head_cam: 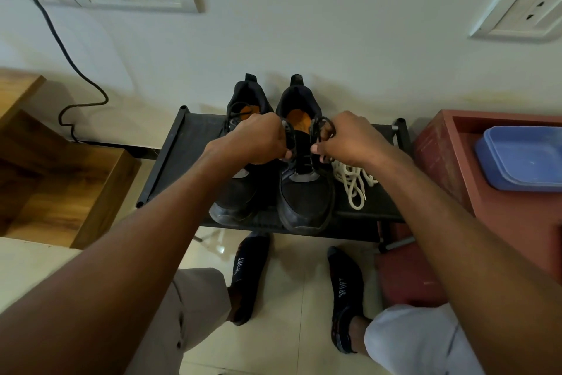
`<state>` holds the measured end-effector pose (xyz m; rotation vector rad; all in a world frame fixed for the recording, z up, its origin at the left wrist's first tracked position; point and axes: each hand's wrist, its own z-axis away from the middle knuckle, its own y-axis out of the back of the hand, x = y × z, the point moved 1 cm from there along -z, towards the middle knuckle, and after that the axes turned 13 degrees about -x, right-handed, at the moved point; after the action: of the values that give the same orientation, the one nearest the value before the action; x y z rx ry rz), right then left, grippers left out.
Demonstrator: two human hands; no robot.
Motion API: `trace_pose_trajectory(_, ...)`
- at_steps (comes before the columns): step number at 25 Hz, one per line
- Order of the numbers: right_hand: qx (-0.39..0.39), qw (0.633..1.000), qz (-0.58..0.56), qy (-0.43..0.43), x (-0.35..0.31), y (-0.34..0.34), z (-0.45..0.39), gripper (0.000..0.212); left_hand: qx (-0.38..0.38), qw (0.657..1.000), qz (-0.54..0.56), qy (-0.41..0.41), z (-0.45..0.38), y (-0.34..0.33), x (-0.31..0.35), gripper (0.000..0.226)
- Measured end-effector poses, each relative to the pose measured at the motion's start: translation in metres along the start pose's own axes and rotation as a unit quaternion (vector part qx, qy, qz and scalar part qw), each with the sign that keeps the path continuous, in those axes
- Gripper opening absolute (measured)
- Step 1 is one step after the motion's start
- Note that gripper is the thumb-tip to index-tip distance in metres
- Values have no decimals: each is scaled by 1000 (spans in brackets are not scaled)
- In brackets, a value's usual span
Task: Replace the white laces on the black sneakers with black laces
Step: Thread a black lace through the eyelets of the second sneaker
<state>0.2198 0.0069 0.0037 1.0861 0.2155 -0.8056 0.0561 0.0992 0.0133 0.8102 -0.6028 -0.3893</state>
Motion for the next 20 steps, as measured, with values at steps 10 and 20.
trace_pose_trajectory(10, 95, 946, -286, 121, -20, 29, 27, 11, 211, 964, 158, -22, 3, 13, 3, 25)
trace_pose_trajectory(20, 252, 675, -631, 286, -11, 60, 32, 17, 322, 888, 320, -81, 7, 25, 10, 15)
